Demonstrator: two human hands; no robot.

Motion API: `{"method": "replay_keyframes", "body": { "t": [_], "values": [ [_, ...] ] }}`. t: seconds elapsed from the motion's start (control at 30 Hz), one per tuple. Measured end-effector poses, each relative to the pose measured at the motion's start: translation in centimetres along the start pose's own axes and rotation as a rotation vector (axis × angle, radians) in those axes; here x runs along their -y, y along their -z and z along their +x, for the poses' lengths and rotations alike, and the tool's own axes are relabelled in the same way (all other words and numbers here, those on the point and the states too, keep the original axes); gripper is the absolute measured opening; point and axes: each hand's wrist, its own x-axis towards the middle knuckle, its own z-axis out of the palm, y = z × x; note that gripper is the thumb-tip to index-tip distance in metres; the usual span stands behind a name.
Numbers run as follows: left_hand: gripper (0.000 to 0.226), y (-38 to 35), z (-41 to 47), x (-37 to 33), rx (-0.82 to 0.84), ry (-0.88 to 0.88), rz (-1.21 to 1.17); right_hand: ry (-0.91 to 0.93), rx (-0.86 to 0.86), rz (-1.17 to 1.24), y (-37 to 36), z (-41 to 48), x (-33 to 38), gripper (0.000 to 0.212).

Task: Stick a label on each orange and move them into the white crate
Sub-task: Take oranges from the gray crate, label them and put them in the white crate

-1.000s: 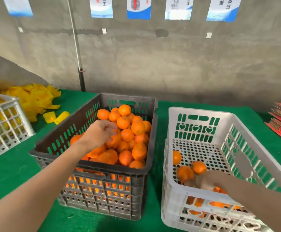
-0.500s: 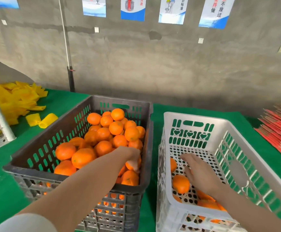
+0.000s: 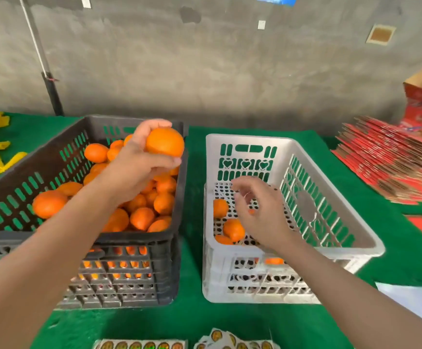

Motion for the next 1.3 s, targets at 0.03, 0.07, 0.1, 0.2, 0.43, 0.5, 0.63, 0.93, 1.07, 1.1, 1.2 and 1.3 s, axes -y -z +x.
{"method": "replay_keyframes", "body": {
  "t": [0.03,0.07,0.1,0.2,0.43,0.5,0.63,0.93,1.07,1.1,1.2,1.3],
  "values": [
    [0.048,-0.7,-1.9,-0.6,0.065,0.003,-0.085,0.056,0.01,0.088,0.0,-1.4,1.4,0.015],
    [0.043,-1.3,-3.8,-1.1,0.131,0.025,-0.148,0.081,0.071,0.161,-0.1,-3.2,2.5,0.014],
    [0.044,-2.0,-5.5,-1.4,0.191,0.066,-0.188,0.066,0.186,0.209,-0.4,-5.3,3.3,0.014],
    [0.059,-3.8,-10.1,-0.6,0.297,0.201,-0.206,-0.135,0.783,0.105,-2.0,-11.5,3.1,0.022],
    [0.072,-6.0,-16.5,5.2,0.238,0.536,-0.074,-0.487,1.355,-0.233,-3.7,-17.7,0.3,0.039],
    [0.073,-5.7,-17.4,7.0,0.161,0.608,-0.097,-0.529,1.306,-0.212,-3.7,-17.9,0.3,0.033],
    [0.056,-5.4,-18.8,10.2,0.057,0.689,-0.121,-0.526,1.232,-0.174,-3.4,-18.3,-0.3,0.019],
    [0.063,-6.6,-19.1,12.8,0.063,0.75,-0.055,-0.507,1.335,-0.257,-2.5,-19.0,-1.0,0.041],
    [0.056,-7.1,-18.3,13.0,0.083,0.754,-0.064,-0.644,1.157,-0.197,-2.5,-19.3,-1.1,0.025],
    [0.056,-7.2,-18.2,13.0,0.097,0.754,-0.053,-0.657,1.11,-0.166,-2.4,-19.2,-1.3,0.021],
    [0.048,-7.7,-18.0,13.1,0.163,0.753,0.007,-0.662,0.98,-0.062,-1.6,-18.2,-1.3,0.012],
    [0.048,-8.2,-17.7,13.0,0.286,0.76,0.102,-0.713,0.865,0.211,-0.5,-17.1,-0.5,0.022]
  ]
}}
